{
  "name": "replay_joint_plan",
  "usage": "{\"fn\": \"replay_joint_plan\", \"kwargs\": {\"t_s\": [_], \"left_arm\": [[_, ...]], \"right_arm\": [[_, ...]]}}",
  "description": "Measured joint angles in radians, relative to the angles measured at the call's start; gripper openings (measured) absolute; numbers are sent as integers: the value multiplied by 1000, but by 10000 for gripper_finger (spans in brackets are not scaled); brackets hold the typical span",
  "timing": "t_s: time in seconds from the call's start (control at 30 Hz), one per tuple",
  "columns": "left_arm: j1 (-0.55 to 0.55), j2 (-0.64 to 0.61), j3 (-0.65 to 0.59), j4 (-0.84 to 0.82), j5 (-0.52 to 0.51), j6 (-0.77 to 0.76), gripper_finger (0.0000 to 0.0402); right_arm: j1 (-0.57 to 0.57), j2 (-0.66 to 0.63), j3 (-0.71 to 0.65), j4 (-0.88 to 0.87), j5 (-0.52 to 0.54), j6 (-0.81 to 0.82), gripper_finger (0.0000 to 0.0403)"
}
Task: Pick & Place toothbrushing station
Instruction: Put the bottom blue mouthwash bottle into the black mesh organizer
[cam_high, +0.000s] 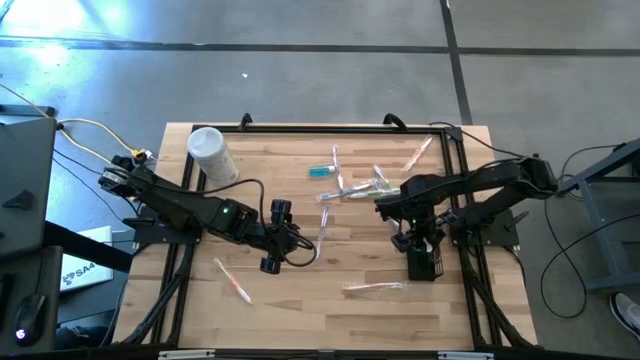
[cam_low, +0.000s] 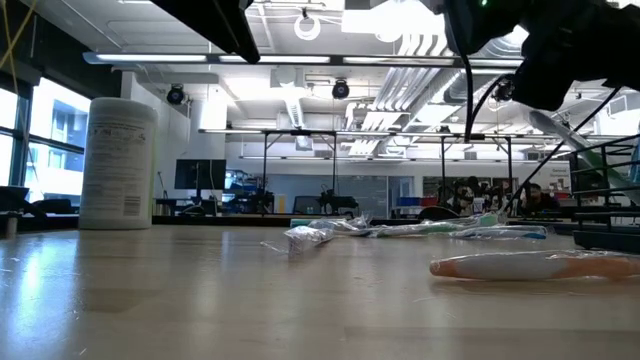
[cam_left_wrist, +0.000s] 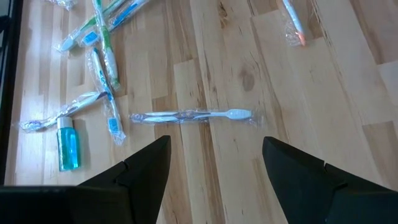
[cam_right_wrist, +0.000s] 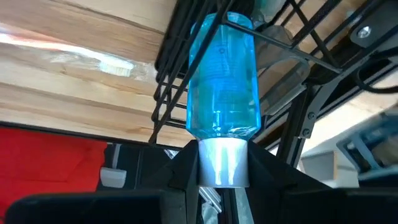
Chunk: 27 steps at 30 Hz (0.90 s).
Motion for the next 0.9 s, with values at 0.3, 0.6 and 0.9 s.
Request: {"fn": "replay_joint_plan", "kwargs": {"t_s": [0.3, 0.6, 0.9], "left_arm": [[0, 0, 0, -7, 0, -3, 250], [0, 0, -1, -6, 0, -3, 250], [0, 0, -1, -5, 0, -3, 250]], "right_arm": [[27, 117, 0, 4, -109, -84, 87], [22, 135, 0, 3, -86, -140, 87], [8, 135, 0, 6, -54, -165, 87]]}}
